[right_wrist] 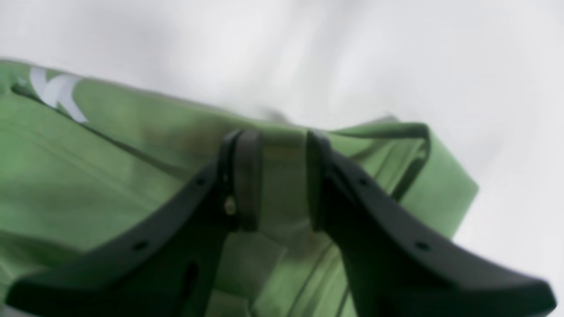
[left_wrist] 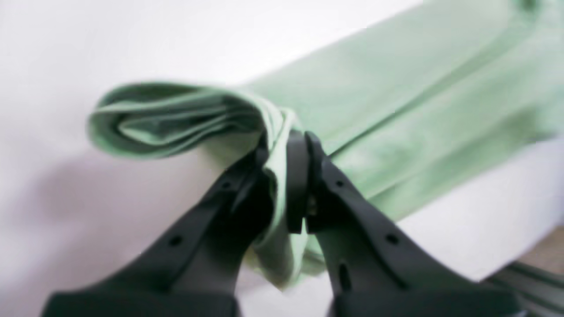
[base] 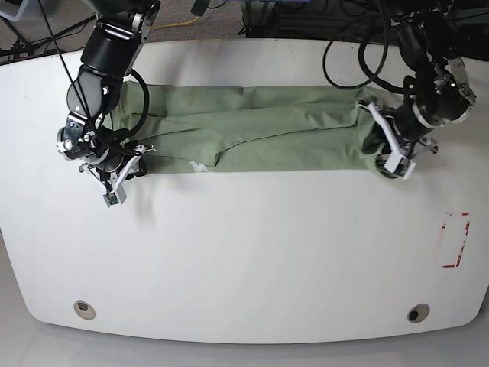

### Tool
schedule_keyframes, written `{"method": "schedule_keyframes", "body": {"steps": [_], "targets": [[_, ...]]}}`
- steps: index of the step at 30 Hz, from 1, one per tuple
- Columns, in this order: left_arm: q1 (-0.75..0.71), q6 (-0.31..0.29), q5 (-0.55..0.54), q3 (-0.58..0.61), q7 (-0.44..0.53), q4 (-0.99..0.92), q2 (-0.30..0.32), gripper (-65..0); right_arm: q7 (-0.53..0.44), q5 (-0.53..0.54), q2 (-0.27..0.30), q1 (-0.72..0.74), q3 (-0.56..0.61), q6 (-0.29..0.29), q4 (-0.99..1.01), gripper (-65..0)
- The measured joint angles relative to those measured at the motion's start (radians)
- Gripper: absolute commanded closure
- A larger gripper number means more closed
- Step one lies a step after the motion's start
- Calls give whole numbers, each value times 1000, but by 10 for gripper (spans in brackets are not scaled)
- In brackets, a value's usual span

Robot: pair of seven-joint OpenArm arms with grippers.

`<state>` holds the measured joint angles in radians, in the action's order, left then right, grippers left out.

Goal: Fold the T-shirt properly
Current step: 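Grasp the folded shirt end with the left gripper and push it toward the right gripper, then fold the strip end with the left gripper over toward the right gripper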

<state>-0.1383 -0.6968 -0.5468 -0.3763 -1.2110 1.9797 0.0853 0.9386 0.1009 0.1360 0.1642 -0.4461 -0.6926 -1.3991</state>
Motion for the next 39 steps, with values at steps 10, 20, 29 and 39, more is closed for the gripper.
{"method": "schedule_keyframes", "body": {"steps": [10, 20, 29, 39], "targets": [[100, 1, 18, 282, -4, -39, -90, 0, 0, 0, 0, -1, 0, 0, 0, -154], [119, 41, 107, 396, -5, -80, -123, 0, 0, 3, 0, 0, 0, 0, 0, -154], [117, 41, 162, 499, -4, -80, -105, -125, 0, 3, 0, -1, 0, 0, 0, -154], [128, 42, 167, 616, -5, -80, -89, -449, 0, 2, 0, -1, 0, 0, 0, -155]]}}
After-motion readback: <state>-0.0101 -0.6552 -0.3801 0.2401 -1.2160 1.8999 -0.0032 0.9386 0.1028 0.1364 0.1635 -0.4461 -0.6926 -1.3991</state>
